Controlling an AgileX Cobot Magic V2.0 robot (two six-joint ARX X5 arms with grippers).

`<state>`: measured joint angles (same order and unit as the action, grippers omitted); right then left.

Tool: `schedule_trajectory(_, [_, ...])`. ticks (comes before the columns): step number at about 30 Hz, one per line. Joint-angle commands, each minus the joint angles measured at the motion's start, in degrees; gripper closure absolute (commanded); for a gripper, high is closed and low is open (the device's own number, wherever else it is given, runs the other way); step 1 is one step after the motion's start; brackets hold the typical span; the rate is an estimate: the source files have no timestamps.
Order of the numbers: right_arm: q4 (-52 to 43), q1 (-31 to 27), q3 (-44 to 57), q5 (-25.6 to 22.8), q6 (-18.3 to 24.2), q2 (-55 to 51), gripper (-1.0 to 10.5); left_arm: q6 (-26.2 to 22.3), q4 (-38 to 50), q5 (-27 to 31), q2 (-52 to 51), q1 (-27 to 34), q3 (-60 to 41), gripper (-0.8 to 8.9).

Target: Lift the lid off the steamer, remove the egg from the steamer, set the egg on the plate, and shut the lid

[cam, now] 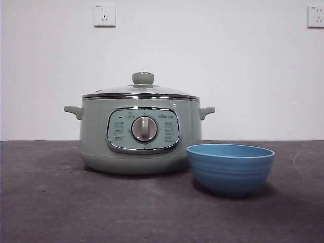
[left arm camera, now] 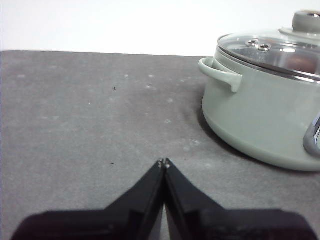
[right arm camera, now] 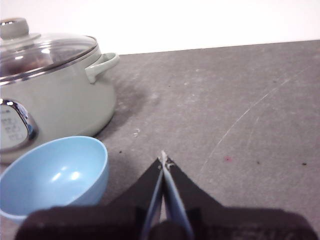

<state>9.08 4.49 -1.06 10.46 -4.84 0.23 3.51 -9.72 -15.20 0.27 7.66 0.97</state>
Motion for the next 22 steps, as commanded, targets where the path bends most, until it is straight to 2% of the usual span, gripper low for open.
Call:
schedule_trajectory(1, [-1.05, 0.02, 0.72, 0.07, -6.62, -0.15, 9.5, 4.66, 0.28, -0.22, -0.11, 0.22, -0.63, 8.19])
schedule_trajectory(6, [-4.07, 0.02, -0.07, 0.13, -15.47, -0.15, 9.6, 8.09, 0.17, -2.25, -0.11, 0.2, 1.49, 8.2])
schedule_trajectory(10, [-4.37, 0.02, -3.48, 0.07, -18.99, -0.11, 9.6, 10.27, -0.63, -3.15, -0.04, 0.2, 5.49, 8.2])
schedule_trajectory(15, [-3.93, 0.02, -9.4, 0.9, -19.34, 2.32, 9.6, 11.82, -3.63, -3.5, 1.49, 0.2, 11.58, 8.2])
schedule_trajectory(18, [-3.3, 0.02, -14.03, 4.31, -19.02, 5.84, 9.6, 11.76, -5.6, -5.99, 3.48, 0.2, 15.72, 8.2])
schedule_trajectory(22, [0.02, 0.07, -21.81, 9.22, -15.65, 13.11, 9.6, 11.45, -8.66, -9.64, 7.76, 0.2, 22.25, 8.2])
